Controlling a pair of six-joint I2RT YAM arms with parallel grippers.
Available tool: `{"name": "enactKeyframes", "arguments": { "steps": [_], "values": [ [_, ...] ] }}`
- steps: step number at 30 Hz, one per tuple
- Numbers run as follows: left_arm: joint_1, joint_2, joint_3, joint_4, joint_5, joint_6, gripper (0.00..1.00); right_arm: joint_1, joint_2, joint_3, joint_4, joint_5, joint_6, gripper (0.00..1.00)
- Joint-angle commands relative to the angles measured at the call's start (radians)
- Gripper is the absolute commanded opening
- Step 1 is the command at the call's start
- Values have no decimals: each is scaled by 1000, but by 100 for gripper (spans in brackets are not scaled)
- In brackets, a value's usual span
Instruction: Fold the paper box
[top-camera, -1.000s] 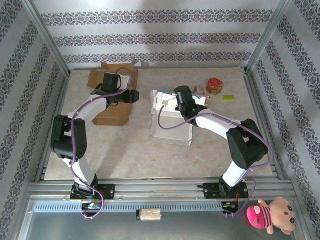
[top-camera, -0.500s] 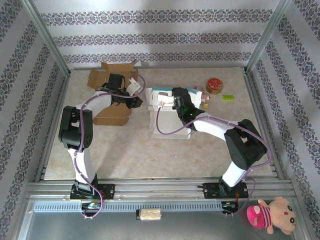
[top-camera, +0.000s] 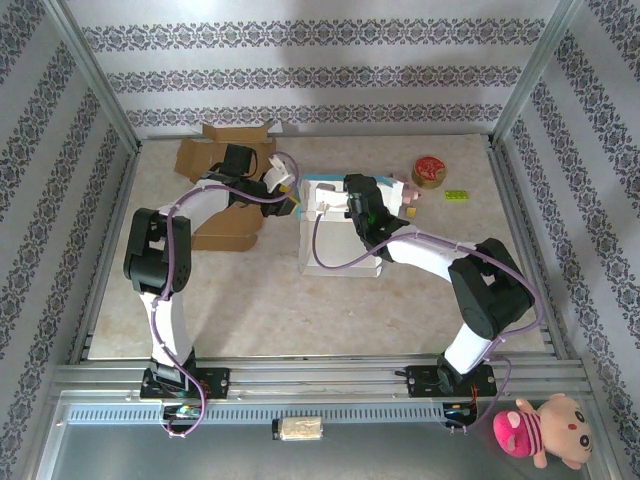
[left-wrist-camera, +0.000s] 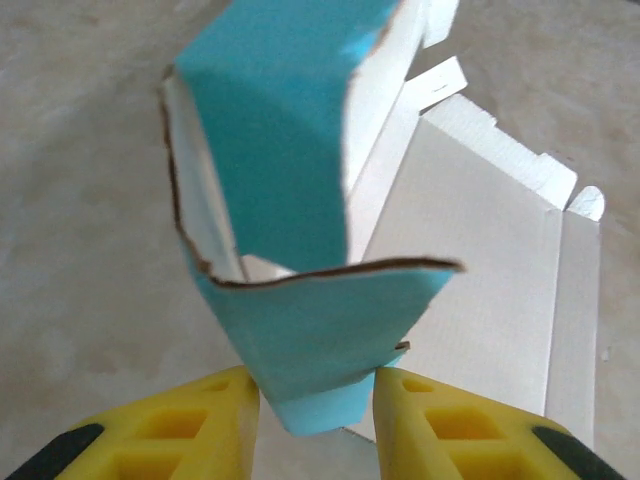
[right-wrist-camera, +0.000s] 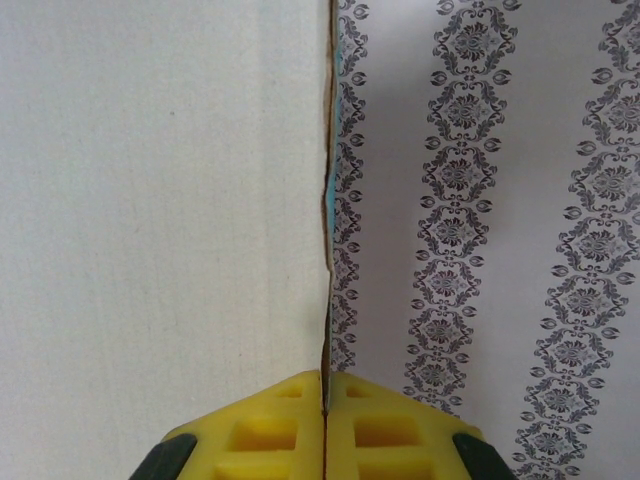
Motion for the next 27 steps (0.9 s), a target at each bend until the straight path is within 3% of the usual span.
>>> {"name": "enactKeyframes", "arguments": {
  "steps": [1,8,18,27],
  "values": [
    [-21,19,31,-7,89,30,34,16,17,5,29,-19,30,8],
    [-37,36,34,9,69,13,34,17,24,10,29,-18,35,8],
    [-40,36,-32,211,-64,-81,39,19,26,-11,36,-24,52,8],
    [-39,70,11,162,-65,-27,36,22,79,-85,156,-34,-10,8]
  ]
}}
